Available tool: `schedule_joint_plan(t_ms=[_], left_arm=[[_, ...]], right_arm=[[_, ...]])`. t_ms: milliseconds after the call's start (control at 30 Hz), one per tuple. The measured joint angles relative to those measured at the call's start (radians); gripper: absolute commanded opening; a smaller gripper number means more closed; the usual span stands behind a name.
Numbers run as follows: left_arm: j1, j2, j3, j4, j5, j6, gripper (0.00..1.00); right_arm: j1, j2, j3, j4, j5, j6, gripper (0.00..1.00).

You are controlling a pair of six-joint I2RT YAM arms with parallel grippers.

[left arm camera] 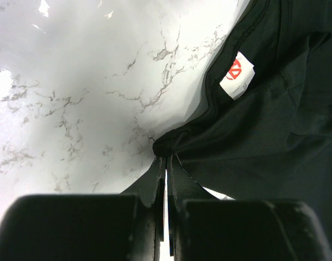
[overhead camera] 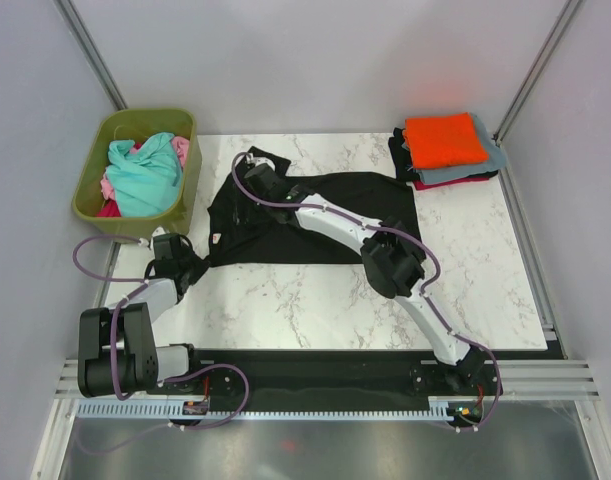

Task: Fold and stack the t-shirts

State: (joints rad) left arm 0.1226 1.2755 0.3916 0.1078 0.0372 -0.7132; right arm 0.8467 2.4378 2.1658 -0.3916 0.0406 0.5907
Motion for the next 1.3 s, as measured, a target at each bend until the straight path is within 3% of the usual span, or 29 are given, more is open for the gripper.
schedule_joint_plan(t_ms=[267,833,1133,1300], left_arm=[[0.0,0.0,0.0,0.0,0.0,0.0,0.02],[-0.004,0.001,0.0,0.002,0.0,0.0,0.02],[-0.014,0.003,0.0,0.004,0.0,0.0,0.02],[-0.014,0.003,0.0,0.004,0.0,0.0,0.02]], right_arm=[[-0.013,0.1,0.029,0.014,-0.04,0.023,0.74],[-0.019,0.167,0.102,0.043,-0.004,0.033,0.59],[-0.077,0.255,0.228,0.164,0.078,-0.021,0.6],[-0.167,0.264,0.252,0.393,0.111,-0.074,0.76]])
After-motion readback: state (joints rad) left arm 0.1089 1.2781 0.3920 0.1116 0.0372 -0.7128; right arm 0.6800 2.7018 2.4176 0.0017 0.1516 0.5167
